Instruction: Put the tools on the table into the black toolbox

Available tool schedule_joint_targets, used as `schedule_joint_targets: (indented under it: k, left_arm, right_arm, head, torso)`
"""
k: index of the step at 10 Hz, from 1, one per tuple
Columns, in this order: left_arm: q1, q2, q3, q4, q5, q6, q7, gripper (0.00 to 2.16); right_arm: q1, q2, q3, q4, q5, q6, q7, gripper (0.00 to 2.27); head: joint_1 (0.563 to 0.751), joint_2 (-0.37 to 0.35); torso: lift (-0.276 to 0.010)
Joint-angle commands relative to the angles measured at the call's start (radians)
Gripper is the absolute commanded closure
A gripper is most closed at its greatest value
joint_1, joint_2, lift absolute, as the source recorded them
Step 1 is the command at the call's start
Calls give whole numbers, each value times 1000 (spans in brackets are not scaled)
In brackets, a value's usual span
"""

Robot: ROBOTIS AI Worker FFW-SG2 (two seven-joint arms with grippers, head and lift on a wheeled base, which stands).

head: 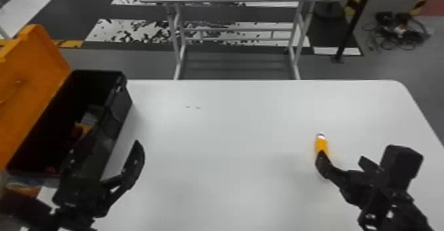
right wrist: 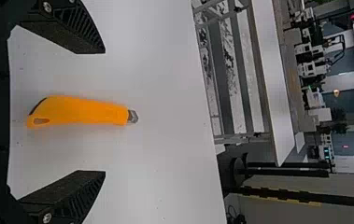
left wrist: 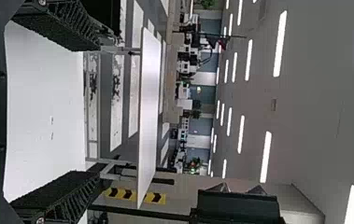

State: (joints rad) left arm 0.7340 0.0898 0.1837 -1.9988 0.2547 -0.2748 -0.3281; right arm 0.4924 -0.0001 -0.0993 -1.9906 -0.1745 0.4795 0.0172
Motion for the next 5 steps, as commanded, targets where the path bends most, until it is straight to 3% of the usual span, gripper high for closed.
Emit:
schedule_joint_targets:
  k: [1, 5]
  left_arm:
    - [2, 5, -3, 0, 0, 1, 0, 39]
    - [8, 21, -3, 0, 0, 4, 0, 63]
  right_arm:
    - [-29, 1, 4, 33, 1, 2, -19, 87]
    - [-104, 1, 12, 139, 1, -5, -45, 87]
  head:
    - [695, 31]
    - [695, 16]
  torso:
    - [-75]
    - [-75]
